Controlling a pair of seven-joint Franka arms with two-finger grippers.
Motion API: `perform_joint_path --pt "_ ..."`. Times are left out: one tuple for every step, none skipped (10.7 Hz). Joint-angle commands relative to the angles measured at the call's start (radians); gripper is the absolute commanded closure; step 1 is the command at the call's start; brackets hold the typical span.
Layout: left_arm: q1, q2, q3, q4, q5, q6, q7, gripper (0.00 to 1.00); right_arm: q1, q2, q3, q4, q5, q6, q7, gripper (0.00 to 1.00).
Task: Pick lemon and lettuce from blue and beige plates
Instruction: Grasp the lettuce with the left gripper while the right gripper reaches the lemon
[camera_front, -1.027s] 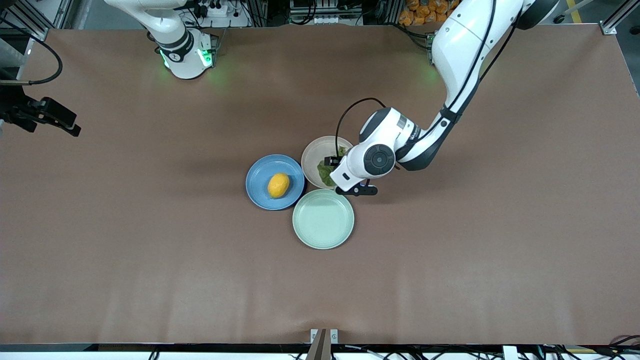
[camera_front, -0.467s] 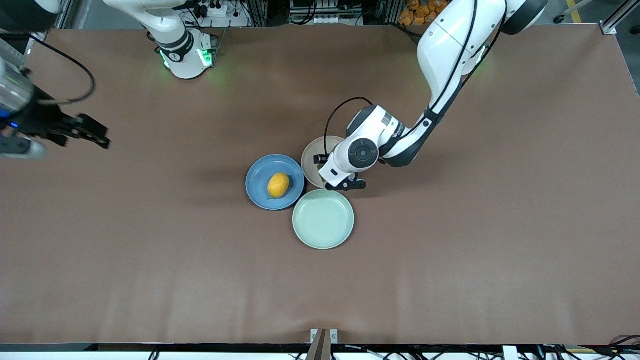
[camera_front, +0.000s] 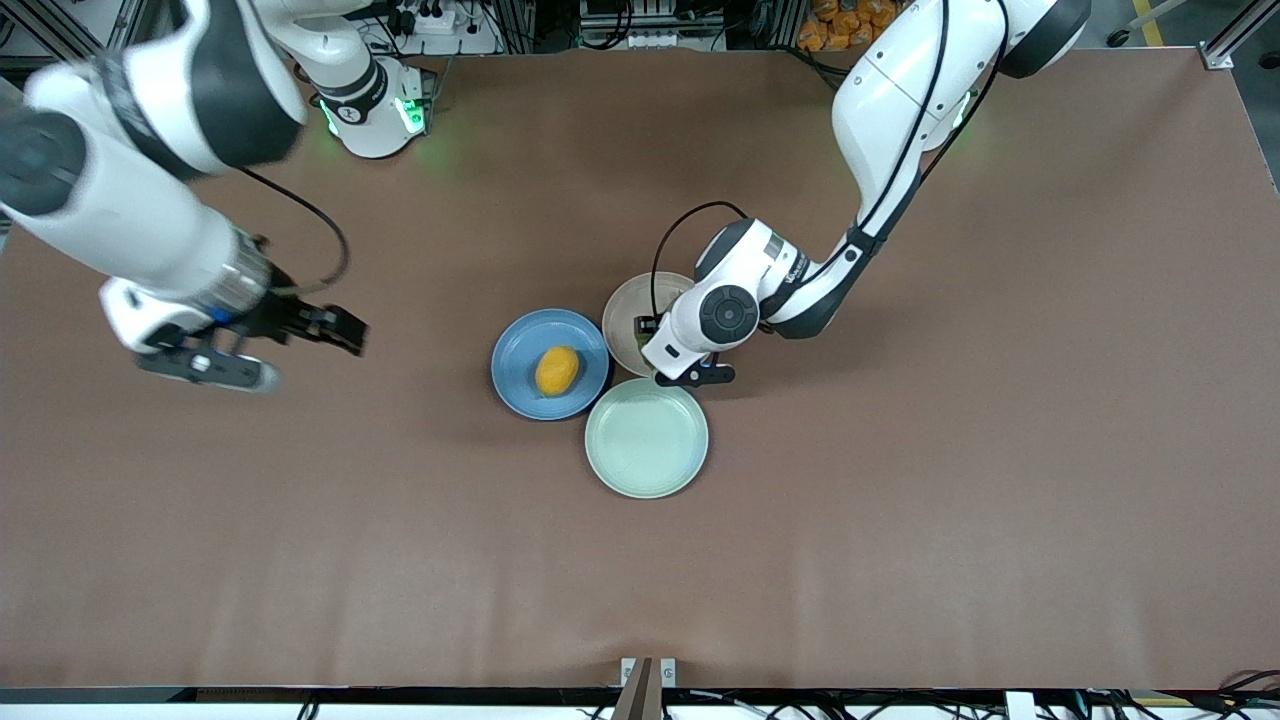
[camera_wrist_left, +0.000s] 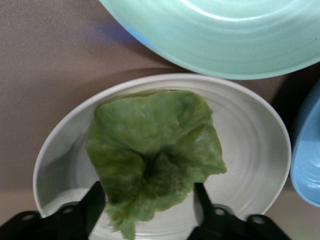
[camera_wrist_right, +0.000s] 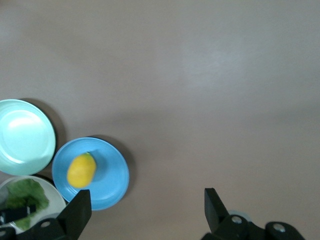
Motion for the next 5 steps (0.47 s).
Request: perform_joint_path --pt "-0.007 -0.002 0.004 -0.002 0.007 0.015 -0.021 0.67 0.012 0.050 0.052 -0.068 0.008 0.131 0.144 0.00" --pt "-0.005 -0.003 0.005 -0.002 0.009 0.015 -0.021 0.81 0.032 0.068 0.056 -0.103 0.008 0.196 0.203 0.00" --pt "-0.007 -0.012 0.007 -0.002 0.010 0.011 -0.019 0.91 0.064 0.103 0.056 -0.119 0.008 0.242 0.256 0.00" --pt "0.002 -0.022 0.007 -0.001 0.010 0.005 -0.019 1.00 0.097 0.146 0.056 -0.120 -0.002 0.292 0.321 0.00" --pt "0.007 -0.034 0.005 0.001 0.012 0.002 -0.019 1.00 0.131 0.184 0.056 -0.122 -0.013 0.343 0.388 0.00"
